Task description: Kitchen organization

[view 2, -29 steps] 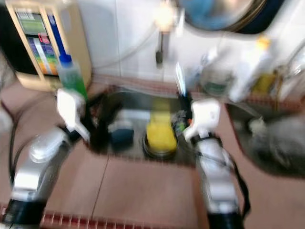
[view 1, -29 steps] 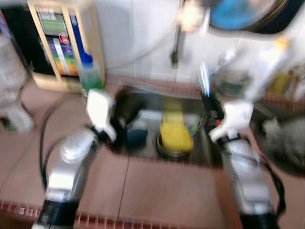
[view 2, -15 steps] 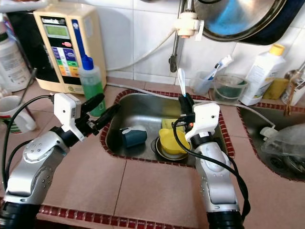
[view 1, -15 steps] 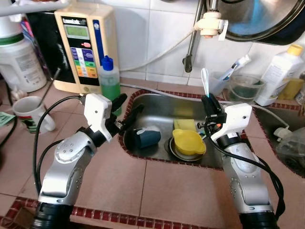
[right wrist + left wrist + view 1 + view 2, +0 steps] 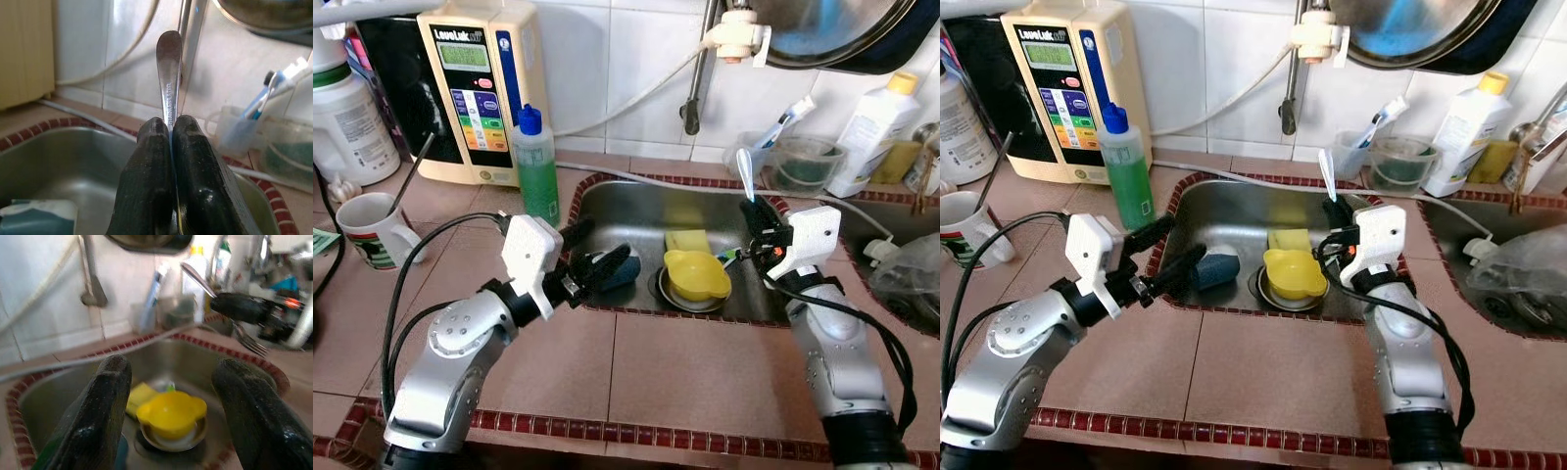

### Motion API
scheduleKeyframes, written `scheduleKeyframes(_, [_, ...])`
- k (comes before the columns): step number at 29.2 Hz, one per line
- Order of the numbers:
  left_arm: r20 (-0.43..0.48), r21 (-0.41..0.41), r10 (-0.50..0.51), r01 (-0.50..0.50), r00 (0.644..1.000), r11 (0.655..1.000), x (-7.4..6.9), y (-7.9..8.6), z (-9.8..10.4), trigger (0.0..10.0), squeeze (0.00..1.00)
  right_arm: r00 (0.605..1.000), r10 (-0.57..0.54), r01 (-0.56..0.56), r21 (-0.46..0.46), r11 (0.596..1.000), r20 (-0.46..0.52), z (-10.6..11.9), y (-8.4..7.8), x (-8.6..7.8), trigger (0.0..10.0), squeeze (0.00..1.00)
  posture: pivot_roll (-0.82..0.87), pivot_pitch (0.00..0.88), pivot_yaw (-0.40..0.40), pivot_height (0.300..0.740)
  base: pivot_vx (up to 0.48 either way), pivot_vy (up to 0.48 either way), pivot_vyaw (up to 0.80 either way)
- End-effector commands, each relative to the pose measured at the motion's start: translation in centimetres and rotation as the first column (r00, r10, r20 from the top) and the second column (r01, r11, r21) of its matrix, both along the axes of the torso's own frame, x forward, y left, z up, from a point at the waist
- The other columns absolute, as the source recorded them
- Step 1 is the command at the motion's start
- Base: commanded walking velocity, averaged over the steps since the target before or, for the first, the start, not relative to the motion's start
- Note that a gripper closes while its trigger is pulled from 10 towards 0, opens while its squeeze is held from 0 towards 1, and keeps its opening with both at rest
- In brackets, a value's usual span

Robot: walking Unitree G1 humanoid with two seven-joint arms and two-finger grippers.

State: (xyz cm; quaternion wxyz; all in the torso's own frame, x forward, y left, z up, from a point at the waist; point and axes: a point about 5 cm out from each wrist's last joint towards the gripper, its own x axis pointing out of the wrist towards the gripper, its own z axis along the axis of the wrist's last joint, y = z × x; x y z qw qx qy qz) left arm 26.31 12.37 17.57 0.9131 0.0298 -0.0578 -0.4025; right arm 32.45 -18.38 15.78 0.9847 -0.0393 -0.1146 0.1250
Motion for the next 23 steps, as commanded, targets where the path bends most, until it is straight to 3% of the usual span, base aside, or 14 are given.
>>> scheduleKeyframes(1, [0.013, 0.014, -0.038, 0.038, 0.999, 0.999, -0.4, -0.5, 0.5, 10.0, 0.0, 1.0, 0.002, -0.002, -0.001, 1.0, 0.012, 0.3, -0.4, 0.3, 10.0, 0.0, 0.07, 0.137, -0.011, 0.74, 0.0, 0.0, 0.0])
scheduleKeyframes(9, [-0.009, 0.012, -0.071, 0.071, 0.997, 0.997, -1.7, -1.2, 1.2, 10.0, 0.0, 0.995, 0.075, -0.078, -0.048, 0.996, -0.07, -0.4, -0.1, 2.0, 10.0, 0.0, 0.08, 0.182, -0.002, 0.74, 0.0, 0.0, 0.0])
scheduleKeyframes(17, [-0.039, 0.0, -0.096, 0.096, 0.995, 0.995, -3.5, -2.3, 2.3, 10.0, 0.0, 0.963, 0.207, -0.218, -0.05, 0.975, -0.171, -0.8, 1.9, 4.0, 10.0, 0.0, 0.12, 0.245, -0.021, 0.74, 0.0, 0.0, 0.0])
scheduleKeyframes(23, [-0.059, 0.003, -0.101, 0.102, 0.993, 0.995, -4.1, -2.5, 2.3, 10.0, 0.0, 0.928, 0.317, -0.328, -0.025, 0.944, -0.195, -0.6, 3.6, 4.4, 10.0, 0.0, 0.13, 0.253, -0.033, 0.74, 0.0, 0.0, 0.0])
